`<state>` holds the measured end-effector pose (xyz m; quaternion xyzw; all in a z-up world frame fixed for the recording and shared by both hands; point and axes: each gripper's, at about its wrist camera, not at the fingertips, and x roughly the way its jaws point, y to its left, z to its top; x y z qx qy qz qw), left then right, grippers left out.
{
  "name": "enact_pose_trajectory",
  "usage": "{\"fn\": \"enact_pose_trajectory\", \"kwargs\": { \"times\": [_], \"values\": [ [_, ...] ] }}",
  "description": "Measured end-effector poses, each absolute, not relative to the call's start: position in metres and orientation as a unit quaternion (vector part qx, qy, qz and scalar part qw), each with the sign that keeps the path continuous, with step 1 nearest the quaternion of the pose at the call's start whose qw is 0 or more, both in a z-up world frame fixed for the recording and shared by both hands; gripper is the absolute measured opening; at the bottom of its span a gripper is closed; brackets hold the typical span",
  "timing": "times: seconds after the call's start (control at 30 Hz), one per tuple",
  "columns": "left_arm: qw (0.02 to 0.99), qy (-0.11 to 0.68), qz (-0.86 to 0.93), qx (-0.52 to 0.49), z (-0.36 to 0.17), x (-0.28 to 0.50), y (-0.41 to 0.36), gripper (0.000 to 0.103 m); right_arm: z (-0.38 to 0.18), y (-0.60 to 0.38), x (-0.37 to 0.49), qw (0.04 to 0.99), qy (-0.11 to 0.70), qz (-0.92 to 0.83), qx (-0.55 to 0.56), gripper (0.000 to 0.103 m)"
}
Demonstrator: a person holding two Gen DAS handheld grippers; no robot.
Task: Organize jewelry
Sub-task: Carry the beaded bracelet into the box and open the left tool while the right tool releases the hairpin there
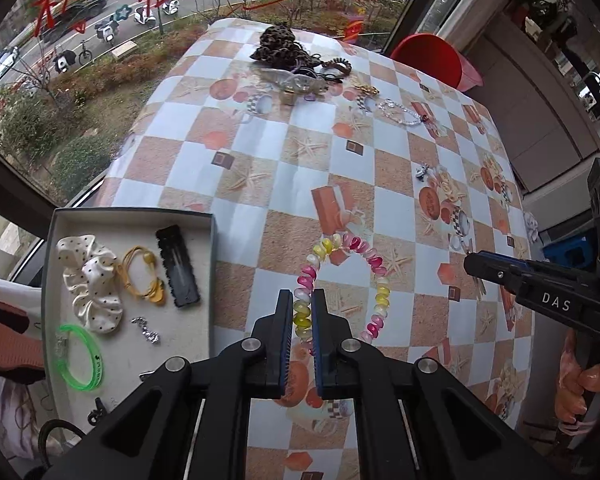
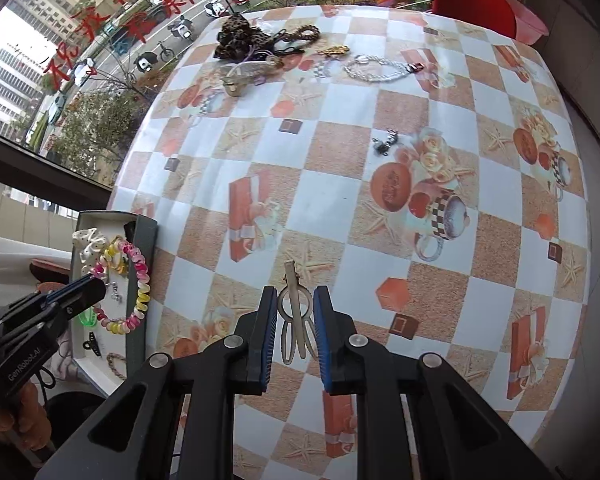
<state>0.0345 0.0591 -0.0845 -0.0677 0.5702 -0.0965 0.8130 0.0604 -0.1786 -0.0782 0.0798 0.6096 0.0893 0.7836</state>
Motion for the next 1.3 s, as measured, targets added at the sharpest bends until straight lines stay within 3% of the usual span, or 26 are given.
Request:
{"fn": "enact_pose_trajectory", "kwargs": {
  "times": [0.8, 1.3],
  "values": [
    [0.816, 0.561, 0.000, -0.138, -0.088, -0.023, 0.171, 0.013, -0.060, -0.049, 0.075, 0.768, 0.609, 0.199, 0.003, 0.020],
    [0.790, 0.584, 0.063, -0.178, -0.132, -0.063, 0.225, 0.013, -0.091, 0.052, 0.065, 0.724, 0.631, 0.274, -0.055, 0.020]
  ]
}}
